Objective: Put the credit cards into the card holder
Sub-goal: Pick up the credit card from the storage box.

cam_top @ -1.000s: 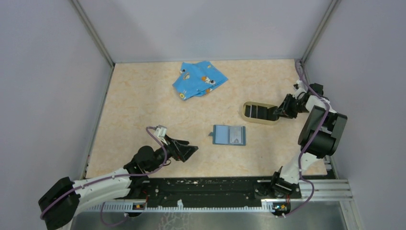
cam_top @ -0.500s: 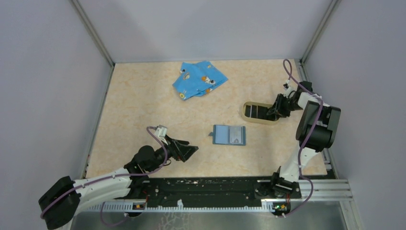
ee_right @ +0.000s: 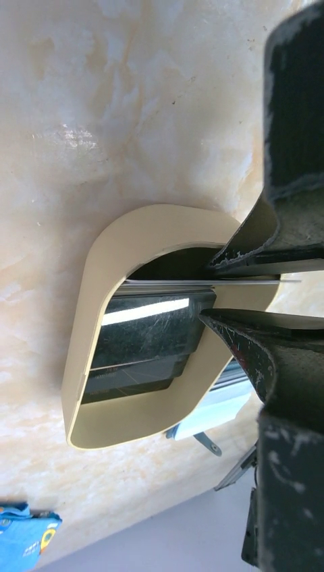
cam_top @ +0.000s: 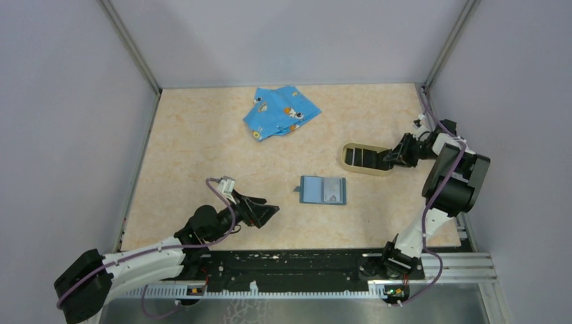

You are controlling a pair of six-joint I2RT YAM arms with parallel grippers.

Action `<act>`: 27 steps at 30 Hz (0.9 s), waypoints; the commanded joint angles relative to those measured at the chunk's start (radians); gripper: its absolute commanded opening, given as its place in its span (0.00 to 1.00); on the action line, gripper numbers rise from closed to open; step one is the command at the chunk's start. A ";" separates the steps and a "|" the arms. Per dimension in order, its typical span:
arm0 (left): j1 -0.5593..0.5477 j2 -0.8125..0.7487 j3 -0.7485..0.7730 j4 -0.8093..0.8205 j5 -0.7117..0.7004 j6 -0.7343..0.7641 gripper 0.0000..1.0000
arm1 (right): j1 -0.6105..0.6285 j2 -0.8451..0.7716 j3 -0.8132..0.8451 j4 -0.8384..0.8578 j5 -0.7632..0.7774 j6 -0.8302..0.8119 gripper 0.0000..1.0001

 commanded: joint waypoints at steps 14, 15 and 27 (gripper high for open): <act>0.001 -0.050 -0.010 -0.015 -0.003 0.001 0.96 | -0.061 -0.036 0.048 -0.034 -0.105 -0.023 0.15; 0.000 -0.053 -0.010 -0.016 -0.004 0.000 0.96 | -0.064 -0.036 0.047 -0.035 -0.107 -0.024 0.14; 0.001 -0.057 -0.010 -0.019 -0.005 0.003 0.96 | -0.095 -0.041 0.052 -0.055 -0.104 -0.028 0.06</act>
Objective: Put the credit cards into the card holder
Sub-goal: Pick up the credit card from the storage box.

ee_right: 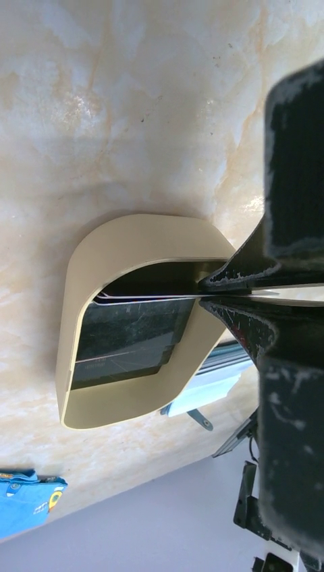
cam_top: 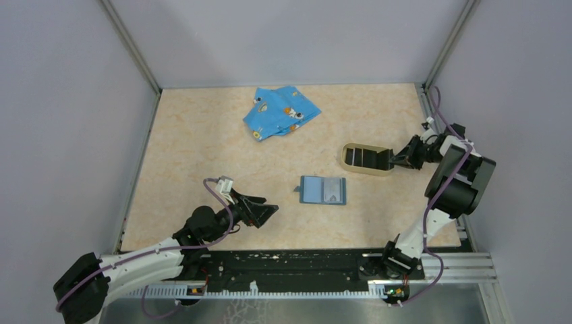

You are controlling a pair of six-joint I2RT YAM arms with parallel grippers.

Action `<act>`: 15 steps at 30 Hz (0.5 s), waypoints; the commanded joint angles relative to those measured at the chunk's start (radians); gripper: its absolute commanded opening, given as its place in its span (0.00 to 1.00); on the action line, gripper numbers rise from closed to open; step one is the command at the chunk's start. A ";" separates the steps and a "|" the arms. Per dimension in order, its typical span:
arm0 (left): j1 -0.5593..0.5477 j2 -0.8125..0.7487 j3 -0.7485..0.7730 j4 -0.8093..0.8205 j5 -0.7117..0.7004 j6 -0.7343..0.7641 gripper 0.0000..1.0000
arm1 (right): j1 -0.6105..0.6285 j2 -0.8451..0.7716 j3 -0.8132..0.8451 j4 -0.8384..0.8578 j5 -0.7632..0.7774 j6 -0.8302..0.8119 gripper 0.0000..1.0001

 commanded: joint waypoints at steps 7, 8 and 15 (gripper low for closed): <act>0.001 -0.011 -0.008 -0.004 -0.002 0.003 0.96 | -0.028 -0.053 0.051 -0.013 -0.014 -0.021 0.00; 0.001 -0.013 -0.008 -0.004 -0.002 0.003 0.96 | -0.029 -0.055 0.051 -0.013 -0.014 -0.021 0.00; 0.001 -0.015 -0.007 -0.007 0.001 0.004 0.96 | -0.039 -0.068 0.059 -0.030 0.007 -0.041 0.00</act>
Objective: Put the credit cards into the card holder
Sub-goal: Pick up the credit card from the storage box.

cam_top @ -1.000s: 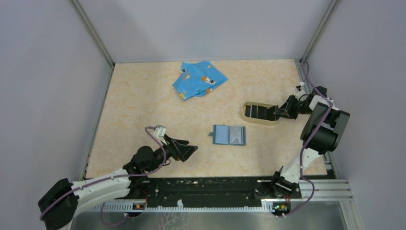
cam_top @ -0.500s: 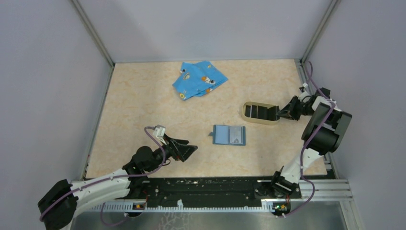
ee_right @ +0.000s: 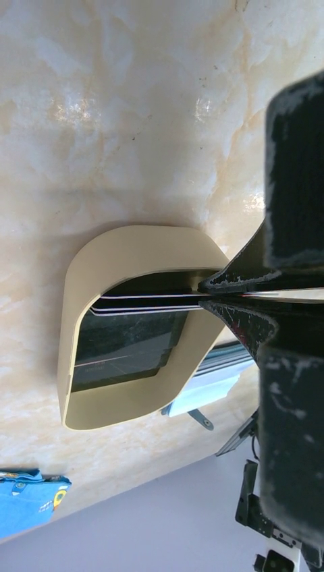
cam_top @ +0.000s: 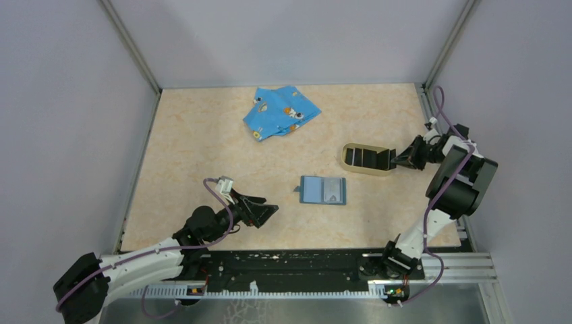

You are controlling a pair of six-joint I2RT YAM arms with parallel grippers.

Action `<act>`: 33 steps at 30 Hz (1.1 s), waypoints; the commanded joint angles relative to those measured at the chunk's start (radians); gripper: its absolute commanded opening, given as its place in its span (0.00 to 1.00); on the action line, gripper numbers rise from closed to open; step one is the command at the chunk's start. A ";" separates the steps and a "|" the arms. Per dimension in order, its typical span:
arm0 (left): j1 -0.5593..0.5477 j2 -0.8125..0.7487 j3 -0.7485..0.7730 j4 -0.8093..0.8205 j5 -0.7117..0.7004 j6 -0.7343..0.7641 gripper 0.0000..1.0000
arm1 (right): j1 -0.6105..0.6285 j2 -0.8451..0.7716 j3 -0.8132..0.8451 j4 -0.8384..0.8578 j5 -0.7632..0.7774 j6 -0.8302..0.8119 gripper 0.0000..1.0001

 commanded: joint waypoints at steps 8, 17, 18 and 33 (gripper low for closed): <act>0.001 -0.015 0.005 -0.012 0.002 0.008 0.96 | -0.018 -0.162 0.060 -0.022 0.102 -0.068 0.00; 0.001 -0.012 0.002 0.026 0.035 0.013 0.96 | -0.025 -0.361 0.037 -0.010 0.133 -0.112 0.00; 0.001 -0.010 -0.004 0.048 0.038 0.014 0.96 | -0.025 -0.375 0.032 -0.007 0.100 -0.123 0.00; 0.001 0.120 -0.084 0.490 0.136 0.049 0.99 | 0.405 -0.356 -0.103 0.010 -0.631 -0.390 0.00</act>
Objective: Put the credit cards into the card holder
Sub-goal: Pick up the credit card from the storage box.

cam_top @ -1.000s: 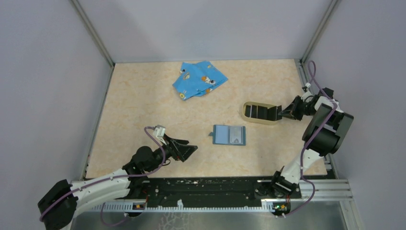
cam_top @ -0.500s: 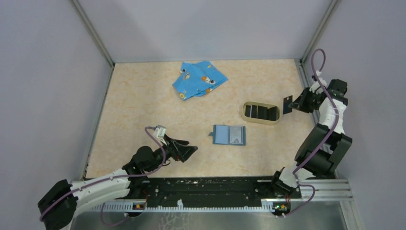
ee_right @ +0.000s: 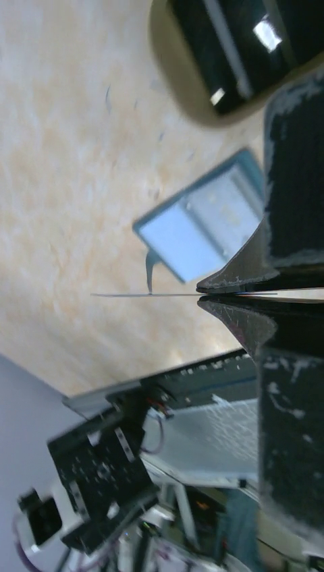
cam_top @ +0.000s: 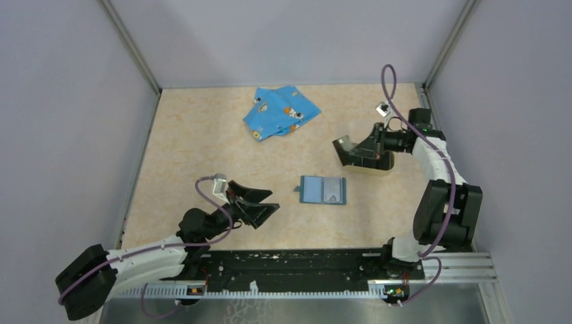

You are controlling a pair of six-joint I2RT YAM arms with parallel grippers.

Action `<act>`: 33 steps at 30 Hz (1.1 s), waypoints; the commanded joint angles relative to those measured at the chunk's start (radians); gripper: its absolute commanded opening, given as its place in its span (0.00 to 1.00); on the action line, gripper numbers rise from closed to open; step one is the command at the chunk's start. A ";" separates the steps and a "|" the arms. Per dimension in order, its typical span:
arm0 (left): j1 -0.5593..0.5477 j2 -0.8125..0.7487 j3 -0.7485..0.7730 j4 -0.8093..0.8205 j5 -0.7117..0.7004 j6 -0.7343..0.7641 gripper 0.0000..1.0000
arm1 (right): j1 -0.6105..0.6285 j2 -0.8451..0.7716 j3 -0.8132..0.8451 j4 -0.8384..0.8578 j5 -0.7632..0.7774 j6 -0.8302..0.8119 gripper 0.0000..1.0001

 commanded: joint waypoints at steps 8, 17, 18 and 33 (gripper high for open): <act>0.001 0.154 -0.053 0.263 0.011 0.078 0.99 | 0.280 0.119 0.035 -0.420 -0.277 -0.641 0.00; 0.001 0.266 0.021 0.327 0.057 0.074 0.99 | 0.457 0.263 0.156 -0.832 -0.200 -1.129 0.00; 0.001 0.273 0.028 0.327 0.060 0.071 0.99 | 0.468 0.266 0.156 -0.830 -0.198 -1.130 0.00; 0.001 0.463 0.188 0.276 0.056 0.005 0.92 | 0.504 0.215 0.134 -0.709 -0.190 -0.993 0.00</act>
